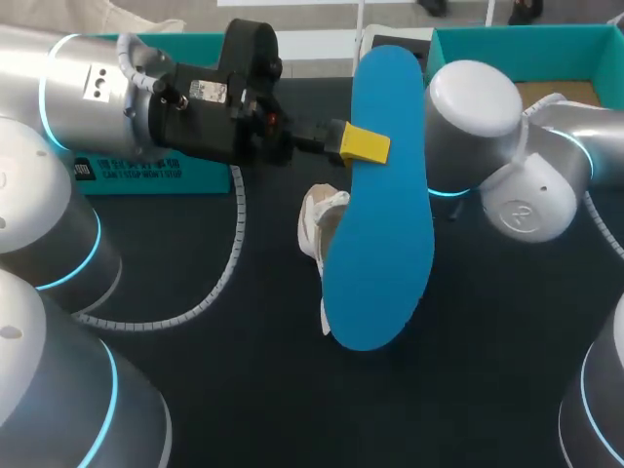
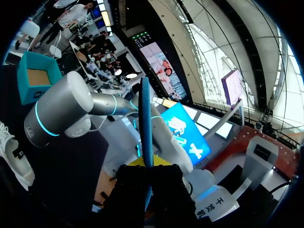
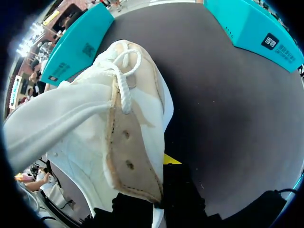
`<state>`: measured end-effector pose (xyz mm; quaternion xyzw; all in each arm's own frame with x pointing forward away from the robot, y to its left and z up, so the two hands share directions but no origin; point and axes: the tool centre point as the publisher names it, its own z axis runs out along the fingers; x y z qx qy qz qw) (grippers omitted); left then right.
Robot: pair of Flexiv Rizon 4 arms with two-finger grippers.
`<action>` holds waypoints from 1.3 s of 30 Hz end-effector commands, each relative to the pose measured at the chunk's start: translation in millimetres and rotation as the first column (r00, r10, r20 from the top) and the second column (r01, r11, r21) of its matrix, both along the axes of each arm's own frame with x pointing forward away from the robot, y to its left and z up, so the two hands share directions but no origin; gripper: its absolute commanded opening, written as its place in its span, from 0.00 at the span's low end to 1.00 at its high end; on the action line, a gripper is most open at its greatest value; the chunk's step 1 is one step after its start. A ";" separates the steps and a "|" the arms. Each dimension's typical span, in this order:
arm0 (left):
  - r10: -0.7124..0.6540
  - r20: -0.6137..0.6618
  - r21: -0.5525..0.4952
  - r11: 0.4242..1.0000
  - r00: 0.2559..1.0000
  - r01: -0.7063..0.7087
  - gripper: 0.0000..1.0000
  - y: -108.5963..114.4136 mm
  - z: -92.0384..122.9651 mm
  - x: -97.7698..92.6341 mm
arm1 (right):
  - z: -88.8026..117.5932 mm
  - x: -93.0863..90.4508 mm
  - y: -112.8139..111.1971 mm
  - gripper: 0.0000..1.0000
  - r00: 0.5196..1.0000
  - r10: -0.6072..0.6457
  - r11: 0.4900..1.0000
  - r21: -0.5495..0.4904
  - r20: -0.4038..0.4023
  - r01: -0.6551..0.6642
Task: Take the shoe out of the shoebox, open the shoe tongue, remove and reinsert the insole, then place the shoe into the shoebox
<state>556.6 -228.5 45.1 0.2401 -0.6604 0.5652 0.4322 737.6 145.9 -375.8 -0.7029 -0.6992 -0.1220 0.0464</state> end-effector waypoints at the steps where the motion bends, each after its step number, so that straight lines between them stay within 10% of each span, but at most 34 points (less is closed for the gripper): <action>1: -0.002 0.000 -0.001 1.000 1.000 0.002 0.00 -1.6 -0.9 0.7 | -10.9 -0.7 7.8 0.00 1.000 -0.003 1.000 0.005 0.000 0.003; 9: -0.002 0.000 -0.001 1.000 1.000 0.002 0.00 -1.6 -0.9 0.7 | -24.3 -3.0 7.9 0.06 0.998 -0.063 0.998 0.022 0.008 0.063; 11: -0.002 0.000 -0.001 1.000 1.000 0.002 0.00 -1.6 -0.9 0.7 | -22.9 -4.4 7.0 1.00 0.998 -0.069 0.997 0.024 0.009 0.069; 29: -0.002 0.000 -0.001 1.000 1.000 0.002 0.00 -1.6 -0.9 0.7 | 53.7 -23.4 -7.1 1.00 0.993 0.052 0.932 0.352 0.108 -0.087; 39: -0.002 0.000 -0.001 1.000 1.000 0.002 0.00 -1.6 -0.9 0.7 | 53.7 -23.4 -7.1 1.00 0.993 0.052 0.932 0.352 0.108 -0.087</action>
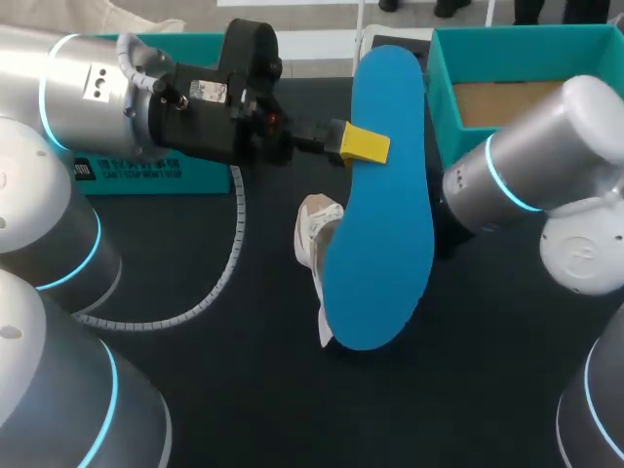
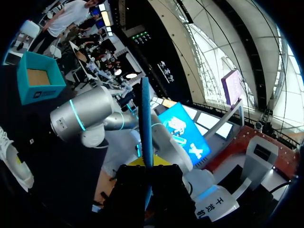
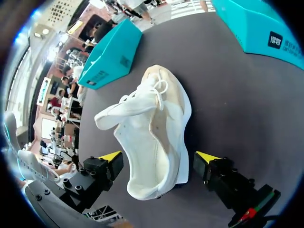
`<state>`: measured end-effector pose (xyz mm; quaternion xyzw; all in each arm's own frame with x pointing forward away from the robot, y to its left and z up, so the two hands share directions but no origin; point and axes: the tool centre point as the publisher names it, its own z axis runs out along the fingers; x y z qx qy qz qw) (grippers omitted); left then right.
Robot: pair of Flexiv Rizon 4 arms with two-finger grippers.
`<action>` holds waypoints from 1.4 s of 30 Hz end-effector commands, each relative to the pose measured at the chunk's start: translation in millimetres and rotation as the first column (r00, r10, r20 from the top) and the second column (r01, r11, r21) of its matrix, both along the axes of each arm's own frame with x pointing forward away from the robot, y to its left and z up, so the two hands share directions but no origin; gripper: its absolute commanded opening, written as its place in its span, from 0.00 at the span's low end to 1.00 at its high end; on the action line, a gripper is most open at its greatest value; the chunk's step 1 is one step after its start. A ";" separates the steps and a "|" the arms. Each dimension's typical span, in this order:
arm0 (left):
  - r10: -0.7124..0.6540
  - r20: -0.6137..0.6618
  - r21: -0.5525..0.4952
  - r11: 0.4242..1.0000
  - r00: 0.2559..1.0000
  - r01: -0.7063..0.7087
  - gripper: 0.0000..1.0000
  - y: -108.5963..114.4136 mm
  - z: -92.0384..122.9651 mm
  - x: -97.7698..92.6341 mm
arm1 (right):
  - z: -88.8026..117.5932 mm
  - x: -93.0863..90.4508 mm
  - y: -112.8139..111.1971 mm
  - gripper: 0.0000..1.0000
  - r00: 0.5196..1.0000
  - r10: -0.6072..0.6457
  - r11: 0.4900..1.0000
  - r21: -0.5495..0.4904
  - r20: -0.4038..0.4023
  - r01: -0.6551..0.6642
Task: Take the shoe out of the shoebox, open the shoe tongue, remove and reinsert the insole, then place the shoe into the shoebox
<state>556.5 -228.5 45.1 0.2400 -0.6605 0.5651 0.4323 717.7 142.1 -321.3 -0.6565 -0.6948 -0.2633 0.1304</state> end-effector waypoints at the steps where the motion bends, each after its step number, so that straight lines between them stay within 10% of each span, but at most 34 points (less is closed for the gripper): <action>1: -0.002 0.000 -0.001 1.000 1.000 0.002 0.00 -1.5 -0.9 0.8 | -0.8 -3.5 -3.3 1.00 1.000 0.005 0.999 0.042 0.004 -0.006; 5: -0.002 0.000 -0.001 1.000 1.000 0.002 0.00 -1.5 -0.9 0.8 | 2.6 13.1 -0.1 1.00 0.993 -0.106 0.961 0.263 0.052 0.089; 19: -0.002 0.000 -0.001 1.000 1.000 0.002 0.00 -1.5 -0.9 0.8 | 70.0 11.0 -5.8 1.00 0.998 0.022 0.863 0.505 -0.051 0.007; 26: -0.002 0.000 -0.001 1.000 1.000 0.002 0.00 -1.5 -0.9 0.8 | 105.5 9.6 -14.6 1.00 0.999 0.039 0.733 0.680 -0.014 -0.019; 42: -0.002 0.000 -0.001 1.000 1.000 0.002 0.00 -1.5 -0.9 0.8 | 159.1 7.9 -38.4 1.00 0.997 0.054 0.662 0.749 -0.047 -0.001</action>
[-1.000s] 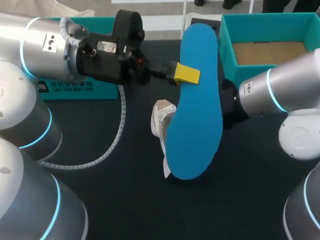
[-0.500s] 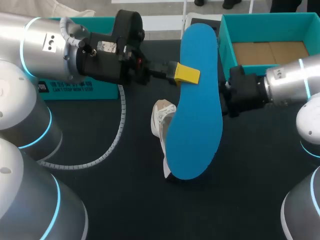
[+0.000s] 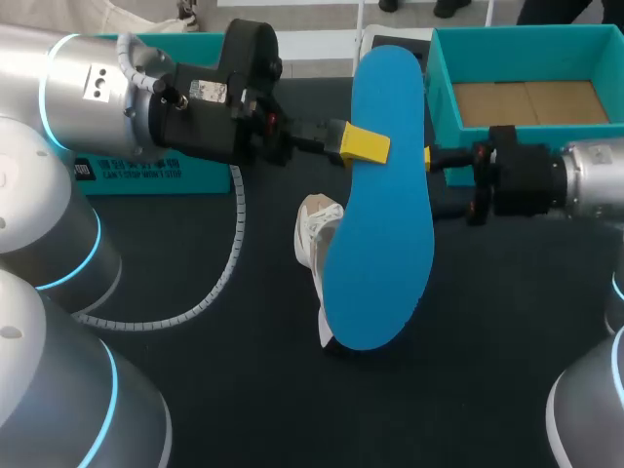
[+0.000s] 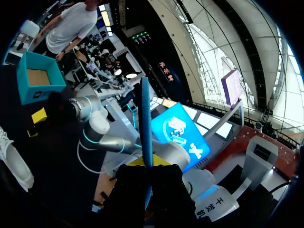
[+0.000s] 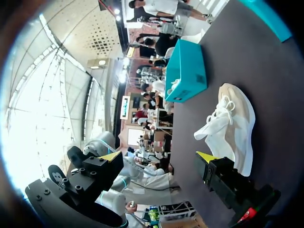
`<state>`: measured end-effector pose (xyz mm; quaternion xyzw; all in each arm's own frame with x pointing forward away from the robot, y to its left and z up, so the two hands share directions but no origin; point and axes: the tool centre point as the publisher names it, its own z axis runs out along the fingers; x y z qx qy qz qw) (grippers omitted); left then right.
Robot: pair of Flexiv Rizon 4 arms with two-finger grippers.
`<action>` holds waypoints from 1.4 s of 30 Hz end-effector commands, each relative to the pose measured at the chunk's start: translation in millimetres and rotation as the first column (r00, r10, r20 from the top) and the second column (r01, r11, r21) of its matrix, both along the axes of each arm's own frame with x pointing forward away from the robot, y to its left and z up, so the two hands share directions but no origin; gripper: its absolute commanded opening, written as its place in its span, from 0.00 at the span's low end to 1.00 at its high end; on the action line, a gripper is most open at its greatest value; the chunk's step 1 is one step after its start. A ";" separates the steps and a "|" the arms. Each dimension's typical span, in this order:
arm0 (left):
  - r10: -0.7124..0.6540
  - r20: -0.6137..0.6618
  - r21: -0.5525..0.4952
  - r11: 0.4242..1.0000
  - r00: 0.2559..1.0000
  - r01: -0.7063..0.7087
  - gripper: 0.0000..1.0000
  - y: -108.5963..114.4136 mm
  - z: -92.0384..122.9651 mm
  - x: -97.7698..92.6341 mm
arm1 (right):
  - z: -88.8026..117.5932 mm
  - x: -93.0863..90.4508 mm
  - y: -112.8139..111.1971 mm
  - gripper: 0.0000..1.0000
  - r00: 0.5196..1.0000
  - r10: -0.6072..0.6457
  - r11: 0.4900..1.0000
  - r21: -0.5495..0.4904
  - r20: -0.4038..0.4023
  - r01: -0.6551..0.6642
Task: Take the shoe out of the shoebox, open the shoe tongue, remove and reinsert the insole, then place the shoe into the shoebox
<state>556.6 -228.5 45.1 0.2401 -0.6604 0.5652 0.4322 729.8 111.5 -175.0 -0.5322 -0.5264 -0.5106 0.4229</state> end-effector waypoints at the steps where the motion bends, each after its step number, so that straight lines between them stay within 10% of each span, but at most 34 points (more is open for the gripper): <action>1: -0.002 0.000 -0.001 1.000 1.000 0.002 0.00 -1.6 -0.9 0.7 | 16.5 -4.6 -8.9 1.00 1.000 -0.006 1.000 -0.020 -0.005 0.006; 21: -0.002 0.000 -0.001 1.000 1.000 0.002 0.00 -1.6 -0.9 0.7 | 40.4 -3.5 -7.9 1.00 1.000 -0.013 1.000 -0.027 0.025 0.014; 25: 0.010 0.243 -0.075 0.997 0.970 0.008 0.00 8.7 -15.4 14.4 | 40.4 -3.5 -7.9 1.00 1.000 -0.013 1.000 -0.027 0.025 0.014; 33: 0.111 0.844 -0.181 0.980 0.525 0.084 0.00 19.6 -36.5 40.3 | 40.4 -3.5 -7.9 1.00 1.000 -0.013 1.000 -0.027 0.025 0.014; 42: 0.171 0.974 -0.190 0.974 0.147 0.126 0.00 31.4 -48.4 42.6 | 40.4 -3.5 -7.9 1.00 1.000 -0.013 1.000 -0.027 0.025 0.014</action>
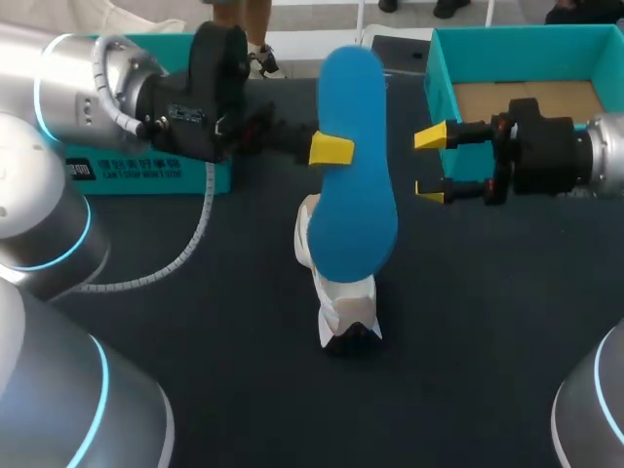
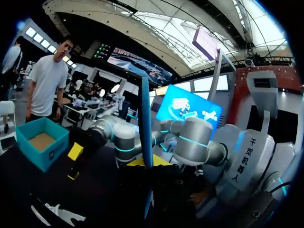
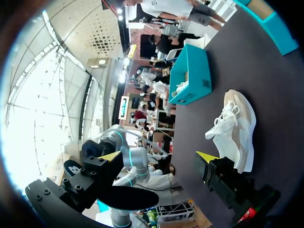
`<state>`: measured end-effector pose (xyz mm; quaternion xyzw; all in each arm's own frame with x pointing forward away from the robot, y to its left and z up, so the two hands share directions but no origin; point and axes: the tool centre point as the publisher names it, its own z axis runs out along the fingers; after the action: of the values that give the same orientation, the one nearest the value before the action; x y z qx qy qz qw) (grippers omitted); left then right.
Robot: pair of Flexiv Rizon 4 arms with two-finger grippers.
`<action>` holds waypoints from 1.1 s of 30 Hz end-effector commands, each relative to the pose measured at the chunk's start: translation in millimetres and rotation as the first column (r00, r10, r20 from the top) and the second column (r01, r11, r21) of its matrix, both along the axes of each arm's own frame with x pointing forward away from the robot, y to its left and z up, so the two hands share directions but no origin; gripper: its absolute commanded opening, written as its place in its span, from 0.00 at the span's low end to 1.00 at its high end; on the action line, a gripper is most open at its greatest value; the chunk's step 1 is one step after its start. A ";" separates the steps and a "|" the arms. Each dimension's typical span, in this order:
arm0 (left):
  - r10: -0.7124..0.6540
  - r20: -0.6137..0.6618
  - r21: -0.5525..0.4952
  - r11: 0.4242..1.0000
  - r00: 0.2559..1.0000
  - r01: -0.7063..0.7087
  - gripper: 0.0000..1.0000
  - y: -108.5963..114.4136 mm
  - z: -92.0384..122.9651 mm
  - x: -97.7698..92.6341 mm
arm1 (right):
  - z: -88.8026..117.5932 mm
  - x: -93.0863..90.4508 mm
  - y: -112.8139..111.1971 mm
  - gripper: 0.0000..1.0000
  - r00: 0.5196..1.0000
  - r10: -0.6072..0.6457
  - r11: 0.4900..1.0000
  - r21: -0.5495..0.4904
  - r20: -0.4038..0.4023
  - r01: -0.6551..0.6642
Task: Take the shoe out of the shoebox, open the shoe tongue, remove and reinsert the insole, then place the shoe into the shoebox
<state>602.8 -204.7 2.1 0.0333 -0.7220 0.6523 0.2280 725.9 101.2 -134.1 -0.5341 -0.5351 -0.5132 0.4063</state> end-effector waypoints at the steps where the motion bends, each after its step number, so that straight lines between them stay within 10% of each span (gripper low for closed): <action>1: 0.093 0.732 -0.131 0.991 0.676 0.006 0.00 8.6 -7.6 -4.7 | -0.5 0.4 2.4 1.00 1.000 -0.002 1.000 -0.002 -0.001 0.002; 19: 0.099 0.730 -0.109 0.994 0.676 -0.028 0.00 11.1 -14.8 -7.6 | -0.5 0.4 2.4 1.00 1.000 -0.002 1.000 -0.002 -0.001 0.002; 33: 0.314 0.944 -0.306 0.949 0.106 -0.082 0.00 33.7 -82.0 33.6 | -0.5 0.4 2.4 1.00 1.000 -0.002 1.000 -0.002 -0.001 0.002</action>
<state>646.5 -172.4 -68.3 -0.2820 -0.6954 0.6264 -0.2110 726.1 101.8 -134.5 -0.5339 -0.5349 -0.5136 0.4063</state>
